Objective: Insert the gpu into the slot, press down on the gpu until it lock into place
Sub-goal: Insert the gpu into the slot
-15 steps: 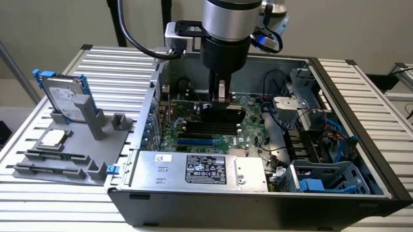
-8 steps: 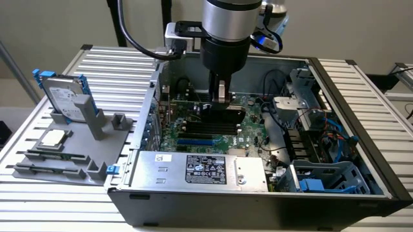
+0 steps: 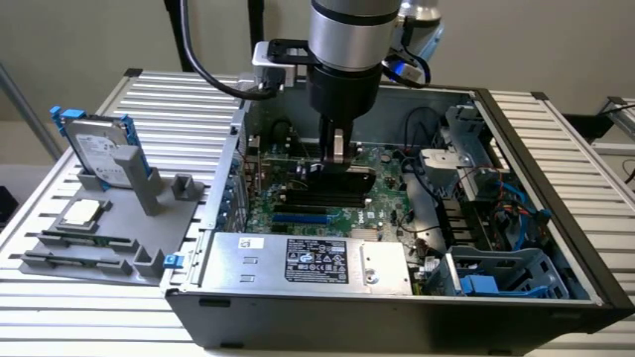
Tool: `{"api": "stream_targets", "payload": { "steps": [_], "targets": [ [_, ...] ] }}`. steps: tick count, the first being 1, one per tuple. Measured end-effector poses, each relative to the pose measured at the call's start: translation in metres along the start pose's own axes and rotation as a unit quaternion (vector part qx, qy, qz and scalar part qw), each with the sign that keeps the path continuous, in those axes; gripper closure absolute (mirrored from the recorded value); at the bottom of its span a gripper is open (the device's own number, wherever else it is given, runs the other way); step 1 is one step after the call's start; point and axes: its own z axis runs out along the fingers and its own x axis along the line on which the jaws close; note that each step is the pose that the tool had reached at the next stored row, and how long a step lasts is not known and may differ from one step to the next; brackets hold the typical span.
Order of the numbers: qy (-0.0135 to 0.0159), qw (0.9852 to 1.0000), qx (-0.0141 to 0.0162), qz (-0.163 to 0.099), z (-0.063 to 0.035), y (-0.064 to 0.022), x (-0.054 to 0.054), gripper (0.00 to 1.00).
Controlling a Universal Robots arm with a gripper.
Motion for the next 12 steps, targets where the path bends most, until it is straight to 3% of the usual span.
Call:
{"api": "stream_targets", "payload": {
  "steps": [12],
  "targets": [
    [0.0001,1.0,0.0004,0.001,0.0112,0.0038,0.001,0.74]
  ]
}}
